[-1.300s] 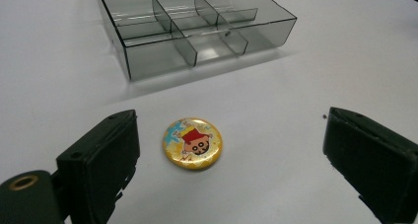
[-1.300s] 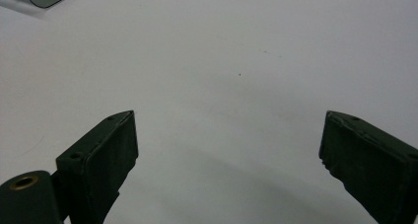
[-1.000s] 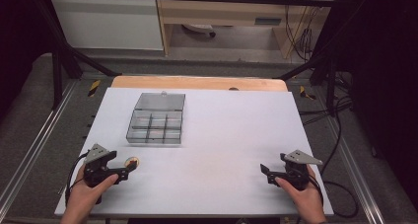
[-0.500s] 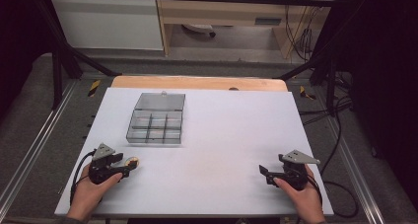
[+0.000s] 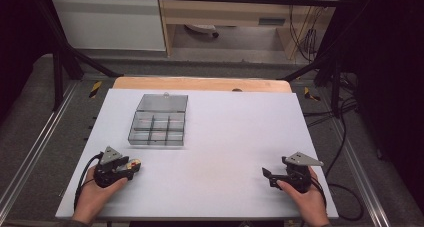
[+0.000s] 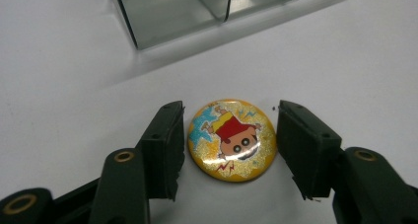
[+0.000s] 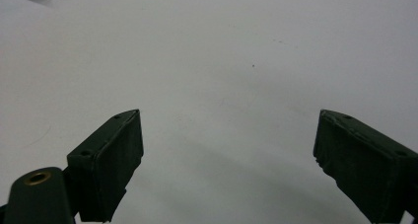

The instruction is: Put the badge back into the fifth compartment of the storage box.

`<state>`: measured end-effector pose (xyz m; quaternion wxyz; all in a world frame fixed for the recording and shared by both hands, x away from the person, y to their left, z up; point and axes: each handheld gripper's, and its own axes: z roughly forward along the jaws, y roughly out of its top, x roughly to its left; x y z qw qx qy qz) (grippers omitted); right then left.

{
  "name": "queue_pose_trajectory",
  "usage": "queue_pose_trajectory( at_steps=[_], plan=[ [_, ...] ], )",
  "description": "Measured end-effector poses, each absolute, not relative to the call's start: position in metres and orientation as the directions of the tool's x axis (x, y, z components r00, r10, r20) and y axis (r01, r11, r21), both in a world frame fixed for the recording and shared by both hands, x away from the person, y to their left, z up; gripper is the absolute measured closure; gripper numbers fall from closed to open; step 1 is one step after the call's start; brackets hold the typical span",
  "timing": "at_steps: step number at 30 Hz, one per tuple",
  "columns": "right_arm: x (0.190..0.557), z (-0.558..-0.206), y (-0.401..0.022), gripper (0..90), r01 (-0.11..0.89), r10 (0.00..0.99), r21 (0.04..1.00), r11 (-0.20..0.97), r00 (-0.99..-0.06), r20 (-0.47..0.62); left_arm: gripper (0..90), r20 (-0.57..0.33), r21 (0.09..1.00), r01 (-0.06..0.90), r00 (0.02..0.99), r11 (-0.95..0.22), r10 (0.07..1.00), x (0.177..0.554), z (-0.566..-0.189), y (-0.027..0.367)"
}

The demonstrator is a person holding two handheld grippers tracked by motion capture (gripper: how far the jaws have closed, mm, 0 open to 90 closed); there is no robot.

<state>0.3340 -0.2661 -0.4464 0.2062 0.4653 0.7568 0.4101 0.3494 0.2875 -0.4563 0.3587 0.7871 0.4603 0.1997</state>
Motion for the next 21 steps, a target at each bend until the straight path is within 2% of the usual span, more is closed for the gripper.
queue_pose_trajectory(
  at_steps=[14, 21],
  plan=[
    [0.3352, -0.4485, -0.2646, 11.5, 0.544, 0.874, 0.804, 0.240, -0.481, 0.065, 46.2, 0.003, 0.744, 0.577, 0.503, -0.338, 0.864, 0.3497, -0.4561, 0.2860],
    [0.3346, -0.4482, -0.2638, 11.4, 0.545, 0.872, 0.803, 0.243, -0.484, 0.065, 43.5, 0.016, 0.742, 0.574, 0.501, -0.346, 0.866, 0.3491, -0.4567, 0.2831]
  ],
)
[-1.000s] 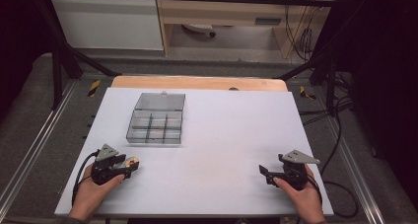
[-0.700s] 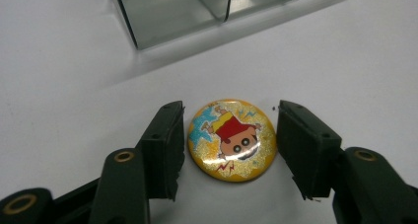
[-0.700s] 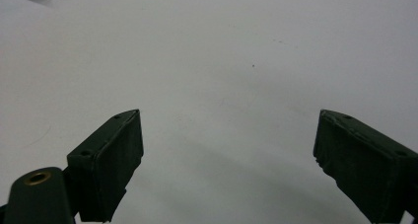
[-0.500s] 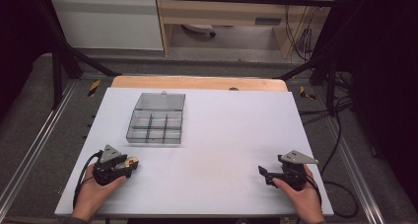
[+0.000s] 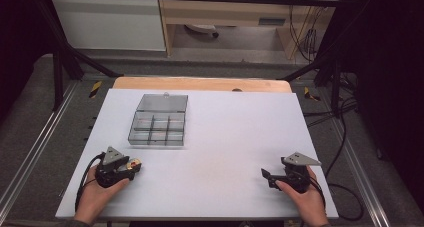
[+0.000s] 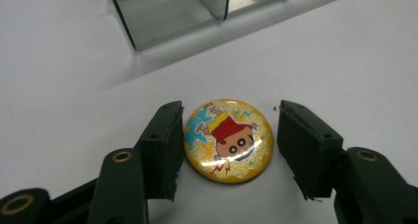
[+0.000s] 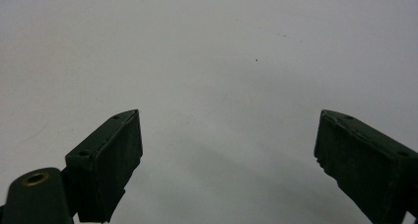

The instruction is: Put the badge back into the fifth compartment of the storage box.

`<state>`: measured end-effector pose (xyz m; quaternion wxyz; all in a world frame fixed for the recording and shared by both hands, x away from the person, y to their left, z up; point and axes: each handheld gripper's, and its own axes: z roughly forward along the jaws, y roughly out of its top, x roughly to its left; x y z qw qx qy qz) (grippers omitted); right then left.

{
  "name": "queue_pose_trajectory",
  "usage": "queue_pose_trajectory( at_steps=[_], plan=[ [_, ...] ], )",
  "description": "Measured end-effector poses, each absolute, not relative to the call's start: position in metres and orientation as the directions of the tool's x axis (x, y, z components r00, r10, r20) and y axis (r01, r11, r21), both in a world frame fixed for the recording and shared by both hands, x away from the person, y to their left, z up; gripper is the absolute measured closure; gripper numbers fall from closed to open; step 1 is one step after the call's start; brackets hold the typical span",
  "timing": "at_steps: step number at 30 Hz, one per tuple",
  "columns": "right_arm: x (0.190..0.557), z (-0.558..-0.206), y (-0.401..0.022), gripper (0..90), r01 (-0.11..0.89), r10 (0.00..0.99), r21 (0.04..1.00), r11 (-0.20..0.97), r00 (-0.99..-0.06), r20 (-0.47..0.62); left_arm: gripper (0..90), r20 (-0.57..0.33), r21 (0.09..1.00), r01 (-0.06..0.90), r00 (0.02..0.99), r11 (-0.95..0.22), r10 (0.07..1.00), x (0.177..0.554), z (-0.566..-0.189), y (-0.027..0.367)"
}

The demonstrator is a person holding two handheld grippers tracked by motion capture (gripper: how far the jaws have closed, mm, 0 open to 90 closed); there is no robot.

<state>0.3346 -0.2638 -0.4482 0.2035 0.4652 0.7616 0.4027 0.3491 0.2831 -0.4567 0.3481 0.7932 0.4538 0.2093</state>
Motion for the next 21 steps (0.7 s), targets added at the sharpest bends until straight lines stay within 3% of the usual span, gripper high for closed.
queue_pose_trajectory(
  at_steps=[21],
  plan=[
    [0.3341, -0.4482, -0.2636, 11.3, 0.547, 0.872, 0.800, 0.245, -0.485, 0.064, 46.8, 0.021, 0.744, 0.573, 0.494, -0.343, 0.869, 0.3481, -0.4537, 0.2833]
  ],
)
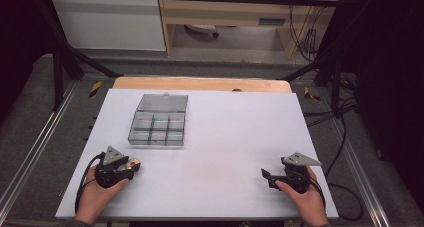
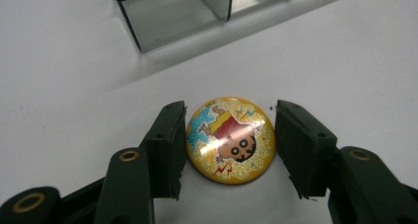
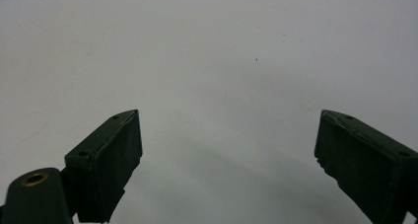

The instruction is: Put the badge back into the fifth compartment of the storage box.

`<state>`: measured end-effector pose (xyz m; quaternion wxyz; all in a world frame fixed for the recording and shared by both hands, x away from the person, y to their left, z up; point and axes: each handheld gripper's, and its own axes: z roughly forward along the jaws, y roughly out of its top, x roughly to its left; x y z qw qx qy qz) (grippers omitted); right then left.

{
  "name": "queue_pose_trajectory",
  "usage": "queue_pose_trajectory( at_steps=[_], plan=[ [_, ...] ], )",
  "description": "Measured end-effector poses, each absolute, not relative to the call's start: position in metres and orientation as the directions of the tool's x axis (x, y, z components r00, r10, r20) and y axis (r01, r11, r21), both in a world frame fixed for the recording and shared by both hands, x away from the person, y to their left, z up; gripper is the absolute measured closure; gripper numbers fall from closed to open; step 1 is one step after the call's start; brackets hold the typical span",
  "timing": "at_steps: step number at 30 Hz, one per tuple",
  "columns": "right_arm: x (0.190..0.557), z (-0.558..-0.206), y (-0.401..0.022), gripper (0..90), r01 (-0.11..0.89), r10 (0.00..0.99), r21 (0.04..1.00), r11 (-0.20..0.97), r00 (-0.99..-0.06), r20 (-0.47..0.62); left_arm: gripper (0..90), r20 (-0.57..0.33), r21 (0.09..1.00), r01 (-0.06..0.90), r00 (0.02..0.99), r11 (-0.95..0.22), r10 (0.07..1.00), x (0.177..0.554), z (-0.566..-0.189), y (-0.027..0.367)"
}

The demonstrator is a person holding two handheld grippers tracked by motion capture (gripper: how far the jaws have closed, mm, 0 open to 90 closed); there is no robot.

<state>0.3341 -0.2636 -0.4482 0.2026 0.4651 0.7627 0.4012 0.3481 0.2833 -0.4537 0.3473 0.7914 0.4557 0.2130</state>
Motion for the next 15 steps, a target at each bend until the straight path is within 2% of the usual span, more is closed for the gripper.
queue_pose_trajectory(
  at_steps=[15],
  plan=[
    [0.3343, -0.4484, -0.2631, 10.8, 0.547, 0.872, 0.800, 0.245, -0.485, 0.065, 47.7, -0.018, 0.760, 0.566, 0.511, -0.320, 0.860, 0.3424, -0.4481, 0.2841]
  ],
)
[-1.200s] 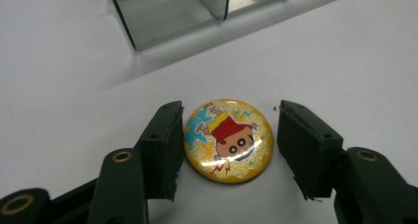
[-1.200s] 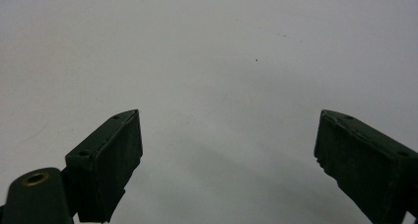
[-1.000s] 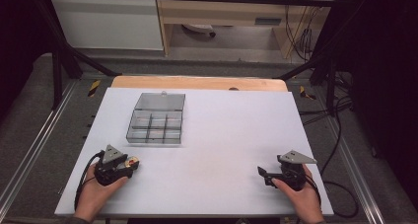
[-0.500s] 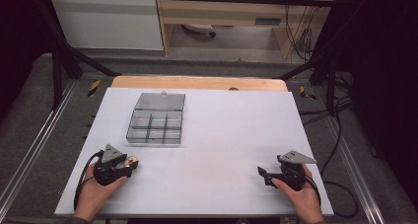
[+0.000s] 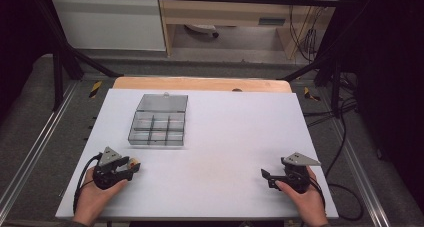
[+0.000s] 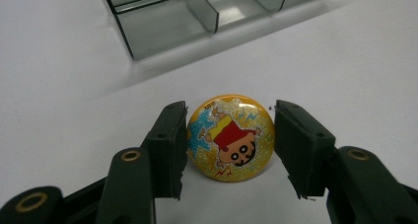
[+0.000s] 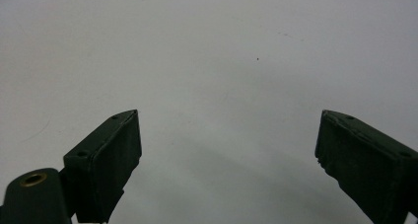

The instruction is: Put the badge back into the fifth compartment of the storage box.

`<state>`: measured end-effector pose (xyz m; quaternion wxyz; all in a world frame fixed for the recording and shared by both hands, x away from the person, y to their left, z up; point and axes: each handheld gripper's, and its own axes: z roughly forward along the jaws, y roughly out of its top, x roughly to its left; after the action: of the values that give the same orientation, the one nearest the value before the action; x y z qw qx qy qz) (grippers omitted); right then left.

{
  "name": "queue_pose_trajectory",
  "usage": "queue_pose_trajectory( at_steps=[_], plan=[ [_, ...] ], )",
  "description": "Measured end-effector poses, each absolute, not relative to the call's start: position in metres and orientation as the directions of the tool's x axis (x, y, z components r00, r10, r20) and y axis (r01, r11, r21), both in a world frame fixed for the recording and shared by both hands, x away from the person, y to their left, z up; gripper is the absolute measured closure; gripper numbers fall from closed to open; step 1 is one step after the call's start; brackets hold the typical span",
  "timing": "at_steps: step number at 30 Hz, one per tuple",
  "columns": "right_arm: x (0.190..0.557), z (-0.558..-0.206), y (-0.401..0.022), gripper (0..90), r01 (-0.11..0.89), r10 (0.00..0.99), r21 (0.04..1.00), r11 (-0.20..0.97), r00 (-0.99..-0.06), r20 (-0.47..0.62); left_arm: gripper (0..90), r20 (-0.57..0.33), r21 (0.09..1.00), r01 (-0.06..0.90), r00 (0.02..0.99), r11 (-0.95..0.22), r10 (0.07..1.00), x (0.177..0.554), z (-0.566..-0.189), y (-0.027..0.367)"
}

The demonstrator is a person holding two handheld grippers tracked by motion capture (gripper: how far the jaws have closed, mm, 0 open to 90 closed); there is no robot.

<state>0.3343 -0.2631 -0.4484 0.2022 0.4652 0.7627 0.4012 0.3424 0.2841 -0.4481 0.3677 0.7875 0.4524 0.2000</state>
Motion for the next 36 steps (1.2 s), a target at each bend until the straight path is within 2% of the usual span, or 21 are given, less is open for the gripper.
queue_pose_trajectory(
  at_steps=[19, 36],
  plan=[
    [0.334, -0.449, -0.263, 10.6, 0.555, 0.871, 0.796, 0.241, -0.485, 0.074, 47.7, -0.005, 0.751, 0.568, 0.514, -0.336, 0.858, 0.345, -0.451, 0.282],
    [0.335, -0.449, -0.263, 10.4, 0.554, 0.869, 0.796, 0.243, -0.489, 0.076, 47.8, -0.007, 0.784, 0.535, 0.516, -0.315, 0.857, 0.344, -0.437, 0.281]
  ],
)
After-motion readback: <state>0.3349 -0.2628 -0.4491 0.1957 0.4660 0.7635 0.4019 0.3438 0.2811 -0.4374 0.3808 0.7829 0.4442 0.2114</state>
